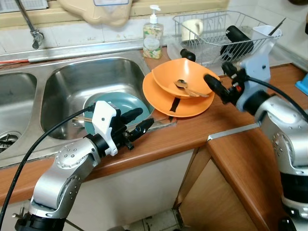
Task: Kitchen organization
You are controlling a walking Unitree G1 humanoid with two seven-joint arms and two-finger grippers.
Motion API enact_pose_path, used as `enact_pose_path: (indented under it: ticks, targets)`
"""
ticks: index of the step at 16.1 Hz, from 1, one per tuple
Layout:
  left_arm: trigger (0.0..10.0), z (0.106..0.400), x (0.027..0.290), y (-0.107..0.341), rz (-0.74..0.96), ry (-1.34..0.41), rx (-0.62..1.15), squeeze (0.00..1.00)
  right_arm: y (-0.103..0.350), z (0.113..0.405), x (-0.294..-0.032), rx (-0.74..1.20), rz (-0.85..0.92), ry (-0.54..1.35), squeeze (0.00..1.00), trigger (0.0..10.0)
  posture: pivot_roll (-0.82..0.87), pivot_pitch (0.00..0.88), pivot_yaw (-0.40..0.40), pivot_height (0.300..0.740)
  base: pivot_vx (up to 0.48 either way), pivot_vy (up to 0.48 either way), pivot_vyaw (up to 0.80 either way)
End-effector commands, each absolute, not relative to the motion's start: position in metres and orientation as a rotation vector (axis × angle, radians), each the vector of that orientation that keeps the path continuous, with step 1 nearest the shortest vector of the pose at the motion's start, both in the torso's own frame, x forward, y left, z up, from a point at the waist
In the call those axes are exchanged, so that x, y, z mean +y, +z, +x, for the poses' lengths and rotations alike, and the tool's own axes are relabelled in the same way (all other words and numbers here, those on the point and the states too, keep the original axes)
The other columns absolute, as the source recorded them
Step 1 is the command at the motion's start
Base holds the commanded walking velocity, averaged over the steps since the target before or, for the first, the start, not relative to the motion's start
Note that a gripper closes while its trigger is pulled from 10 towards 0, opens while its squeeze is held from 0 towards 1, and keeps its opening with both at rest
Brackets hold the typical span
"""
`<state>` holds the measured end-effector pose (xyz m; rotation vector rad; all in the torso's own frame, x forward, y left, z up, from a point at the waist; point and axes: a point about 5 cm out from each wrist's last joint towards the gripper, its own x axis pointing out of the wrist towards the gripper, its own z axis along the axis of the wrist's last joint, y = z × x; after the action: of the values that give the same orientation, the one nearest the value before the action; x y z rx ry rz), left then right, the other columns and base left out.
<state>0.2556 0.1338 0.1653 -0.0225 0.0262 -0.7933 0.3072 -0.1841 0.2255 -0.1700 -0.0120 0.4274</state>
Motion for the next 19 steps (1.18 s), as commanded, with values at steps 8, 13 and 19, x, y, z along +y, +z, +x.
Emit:
enact_pose_path:
  ticks: [8, 13, 19]
  targets:
    - [10.0, 0.254, 0.131, 0.167, -0.006, -0.813, 0.031, 0.00, 0.200, 0.293, -0.177, 0.079, 0.010, 0.499, 0.00, 5.0, -0.09, 0.000, 0.032, 0.740, 0.000, 0.000, 0.00]
    - [10.0, 0.253, 0.131, 0.166, -0.002, -0.816, 0.033, 0.00, 0.193, 0.299, -0.170, 0.100, 0.049, 0.476, 0.00, 1.6, -0.09, 0.000, 0.029, 0.740, 0.000, 0.000, 0.00]
    - [10.0, 0.253, 0.132, 0.167, 0.000, -0.812, 0.033, 0.00, 0.189, 0.310, -0.162, 0.119, 0.059, 0.461, 0.00, 1.9, -0.08, 0.000, 0.027, 0.740, 0.000, 0.000, 0.00]
